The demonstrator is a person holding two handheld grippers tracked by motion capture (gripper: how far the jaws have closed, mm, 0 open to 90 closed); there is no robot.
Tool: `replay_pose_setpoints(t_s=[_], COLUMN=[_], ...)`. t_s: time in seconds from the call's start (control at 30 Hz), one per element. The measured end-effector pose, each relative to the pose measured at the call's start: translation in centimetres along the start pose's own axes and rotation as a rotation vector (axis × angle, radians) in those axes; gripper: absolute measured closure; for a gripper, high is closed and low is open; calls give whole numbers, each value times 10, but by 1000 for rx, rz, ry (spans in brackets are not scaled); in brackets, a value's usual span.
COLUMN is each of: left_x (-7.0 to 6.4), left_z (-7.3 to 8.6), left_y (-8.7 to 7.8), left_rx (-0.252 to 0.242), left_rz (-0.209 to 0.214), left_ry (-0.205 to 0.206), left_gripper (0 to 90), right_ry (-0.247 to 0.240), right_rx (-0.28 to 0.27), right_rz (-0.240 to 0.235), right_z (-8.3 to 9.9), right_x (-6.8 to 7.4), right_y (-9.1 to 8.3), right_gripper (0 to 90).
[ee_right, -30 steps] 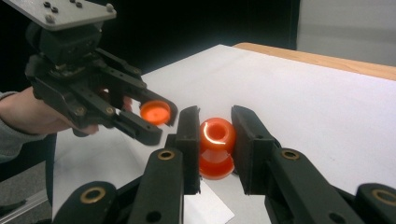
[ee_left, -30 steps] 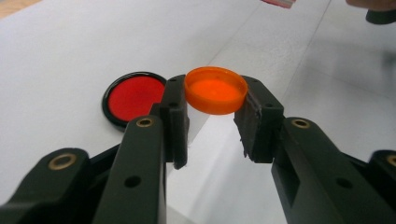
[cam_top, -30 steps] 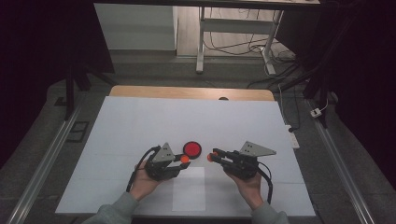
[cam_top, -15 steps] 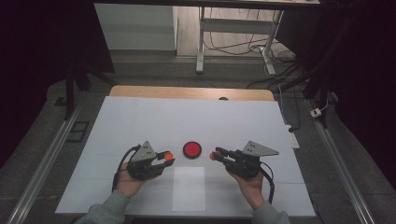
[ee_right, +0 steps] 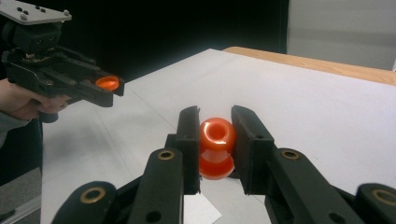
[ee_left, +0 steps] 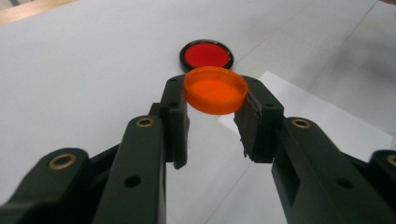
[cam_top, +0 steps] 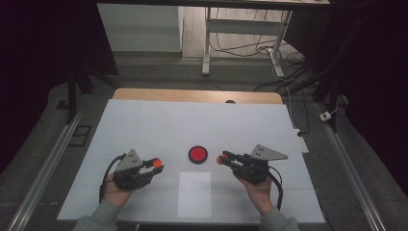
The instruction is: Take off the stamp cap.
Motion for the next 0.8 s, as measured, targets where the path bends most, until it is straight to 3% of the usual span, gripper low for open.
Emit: replay_pose_setpoints(t_s=[0.47, 0.8], left_x=[16, 17], left_z=[30, 31], left_y=[-18, -16], left_rx=[-1, 0], left_rz=[-10, -2], left_ry=[-68, -73], left_gripper=[652, 652], right_ry=[-9, -12], right_rx=[15, 19], right_rz=[12, 14], right_z=[2, 3], right_x=[-3, -3], right_y=[1, 1], right_gripper=[723, 723])
Point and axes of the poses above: each handheld gripper's, and its own axes: y roughly forward along the jaws, z roughly out of its underside, x roughly to its left, the point moved 6 cm from there along y, roughly forward along the jaws, and after that the axes turned 12 degrees about x, right-handed, at the moved point
